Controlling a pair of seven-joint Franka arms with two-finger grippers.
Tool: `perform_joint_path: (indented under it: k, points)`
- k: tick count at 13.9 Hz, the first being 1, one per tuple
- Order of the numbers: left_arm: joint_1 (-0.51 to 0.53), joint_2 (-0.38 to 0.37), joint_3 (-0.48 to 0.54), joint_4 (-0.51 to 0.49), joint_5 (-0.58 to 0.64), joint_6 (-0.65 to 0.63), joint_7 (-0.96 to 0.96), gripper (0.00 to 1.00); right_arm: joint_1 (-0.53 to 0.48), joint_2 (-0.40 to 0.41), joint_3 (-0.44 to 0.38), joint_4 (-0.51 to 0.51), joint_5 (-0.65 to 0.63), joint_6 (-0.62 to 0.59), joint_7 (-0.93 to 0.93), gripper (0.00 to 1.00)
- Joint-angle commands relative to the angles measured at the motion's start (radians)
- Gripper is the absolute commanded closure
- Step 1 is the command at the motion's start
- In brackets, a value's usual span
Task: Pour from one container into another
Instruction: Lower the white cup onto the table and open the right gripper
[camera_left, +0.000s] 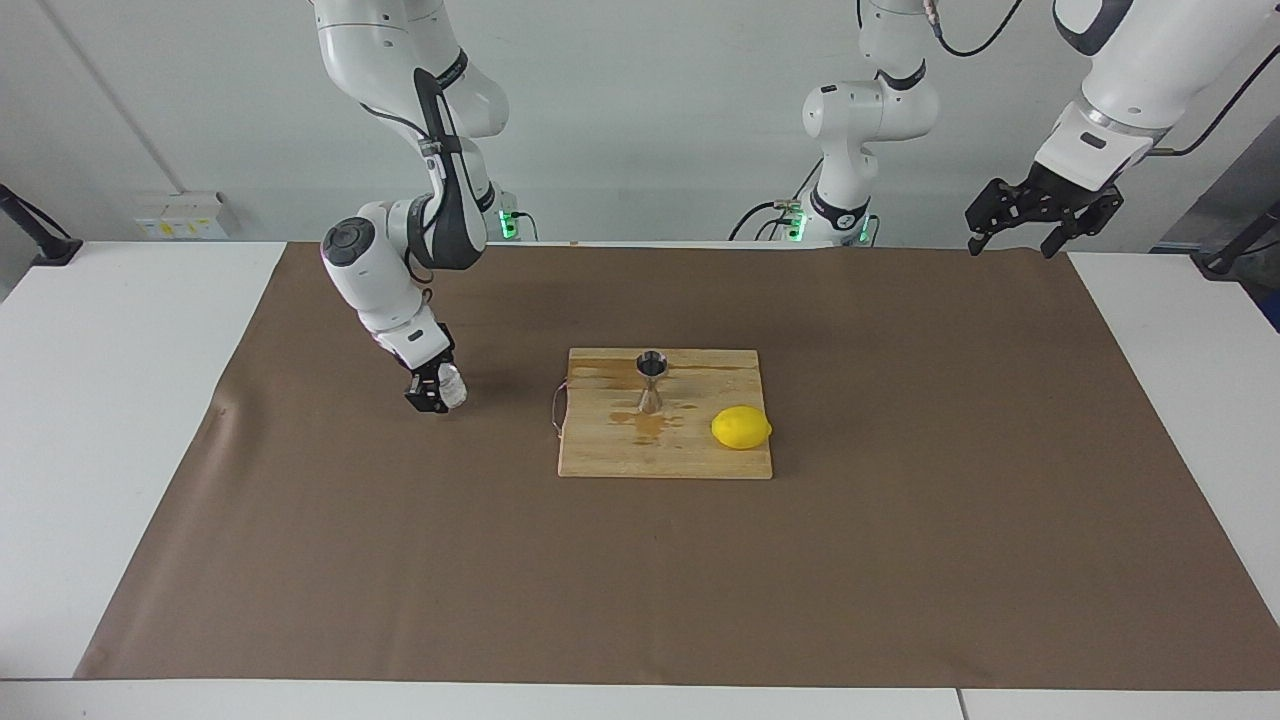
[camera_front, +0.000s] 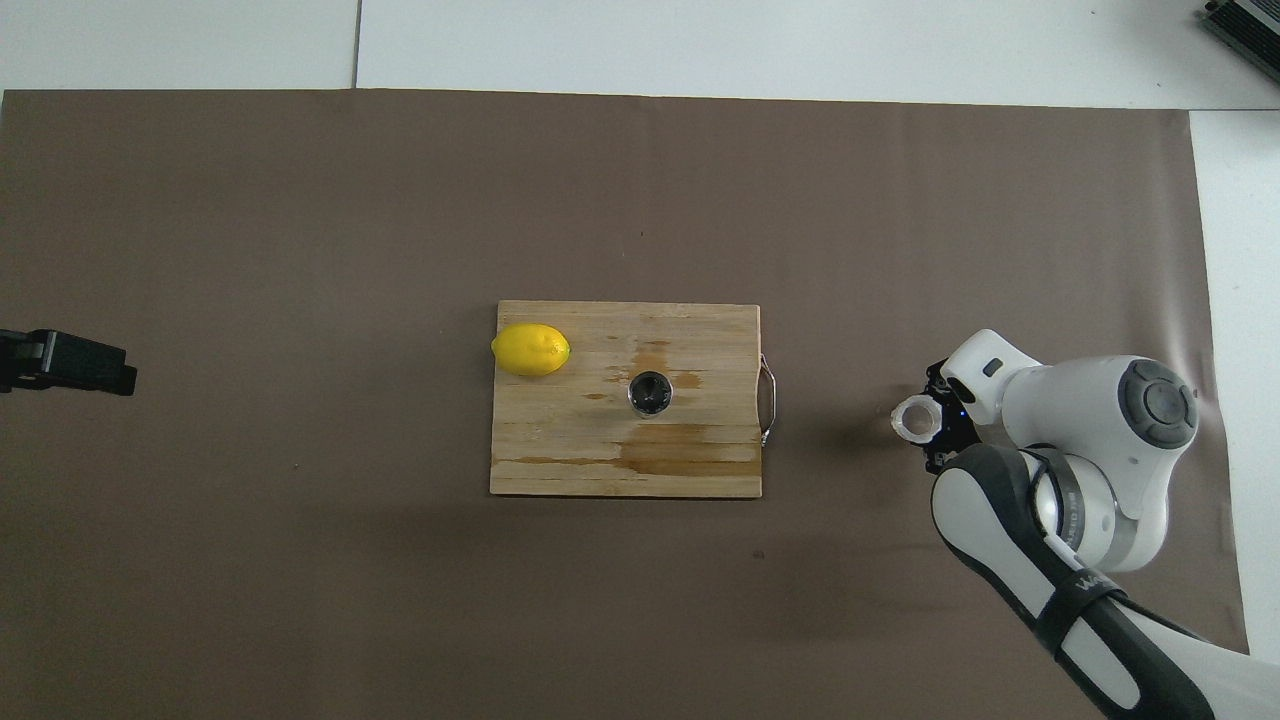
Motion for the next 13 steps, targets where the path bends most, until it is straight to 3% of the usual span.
perform_joint_path:
  k: [1, 6, 10, 13]
  points:
    - [0.008, -0.004, -0.003, -0.004, -0.009, -0.011, 0.001, 0.0, -0.022, -0.026, 0.012, -0.02, 0.027, 0.011, -0.043, 0.0]
    - [0.008, -0.004, -0.003, -0.004, -0.009, -0.011, 0.001, 0.0, -0.017, -0.082, 0.012, 0.008, 0.027, -0.071, 0.023, 0.0]
    - [0.008, -0.004, -0.003, -0.004, -0.009, -0.011, 0.001, 0.0, -0.008, -0.191, 0.015, 0.081, 0.024, -0.295, 0.208, 0.0]
    - [0.008, -0.004, -0.003, -0.004, -0.009, -0.011, 0.001, 0.0, -0.023, -0.208, 0.009, 0.242, 0.001, -0.511, 0.352, 0.0]
